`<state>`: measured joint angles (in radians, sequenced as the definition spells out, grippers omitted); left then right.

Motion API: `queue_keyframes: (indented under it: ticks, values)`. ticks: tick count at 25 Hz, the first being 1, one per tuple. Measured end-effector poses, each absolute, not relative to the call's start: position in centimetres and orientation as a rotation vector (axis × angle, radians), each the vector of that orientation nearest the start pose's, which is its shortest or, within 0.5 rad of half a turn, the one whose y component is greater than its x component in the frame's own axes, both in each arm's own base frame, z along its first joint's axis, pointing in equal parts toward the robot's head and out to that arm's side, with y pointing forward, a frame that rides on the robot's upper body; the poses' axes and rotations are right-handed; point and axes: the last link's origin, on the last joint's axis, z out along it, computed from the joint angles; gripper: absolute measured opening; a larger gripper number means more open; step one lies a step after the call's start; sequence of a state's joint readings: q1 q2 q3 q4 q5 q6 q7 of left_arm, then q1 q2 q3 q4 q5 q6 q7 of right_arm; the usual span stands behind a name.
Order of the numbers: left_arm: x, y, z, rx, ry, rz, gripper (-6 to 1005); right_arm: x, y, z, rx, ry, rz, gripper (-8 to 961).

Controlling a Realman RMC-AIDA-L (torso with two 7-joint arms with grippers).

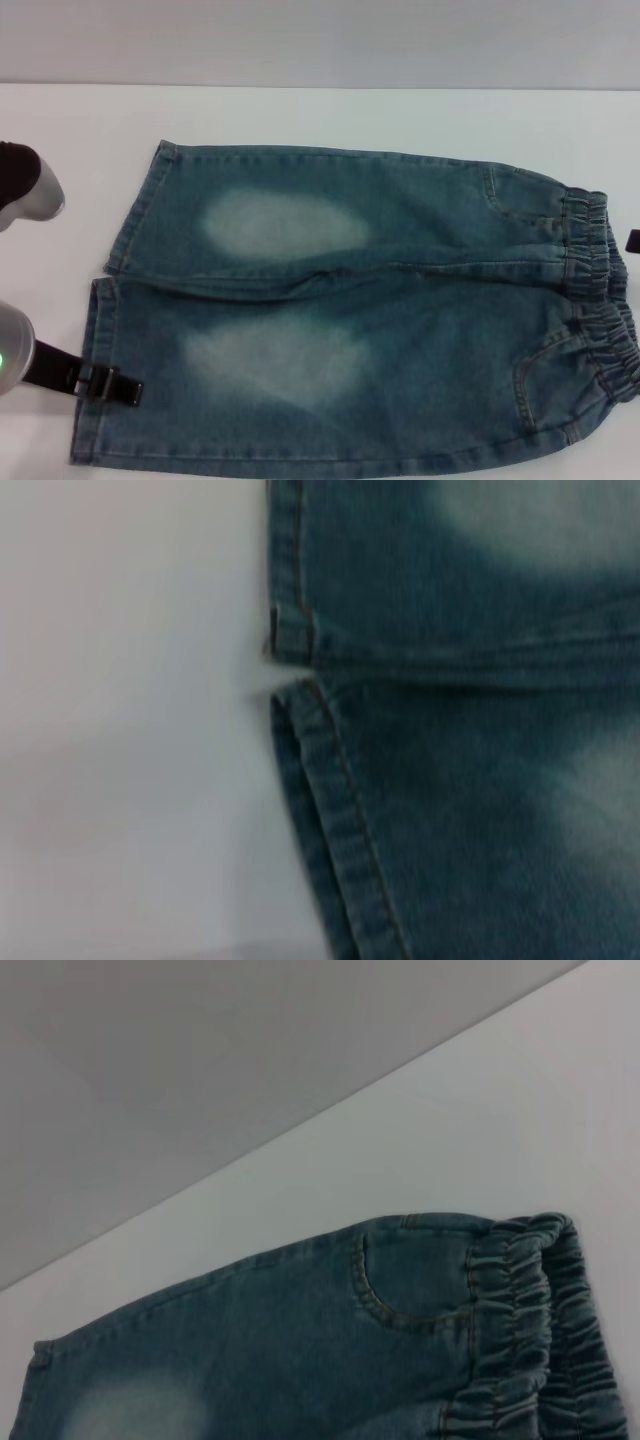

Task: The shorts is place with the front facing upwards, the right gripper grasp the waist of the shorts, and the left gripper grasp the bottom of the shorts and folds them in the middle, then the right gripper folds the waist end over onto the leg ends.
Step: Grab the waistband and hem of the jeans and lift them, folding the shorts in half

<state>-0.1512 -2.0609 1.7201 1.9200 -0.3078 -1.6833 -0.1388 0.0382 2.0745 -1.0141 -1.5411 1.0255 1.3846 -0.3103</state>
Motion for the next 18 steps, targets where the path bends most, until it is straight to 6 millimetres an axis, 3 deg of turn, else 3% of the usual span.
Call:
queue_keyframes:
  ticks: [18]
  values:
    - [-22.5,24.3,0.3,-1.97,-1.528,0.621,771,29.6,27.6,9.3,-1.853,1.77,0.448,803]
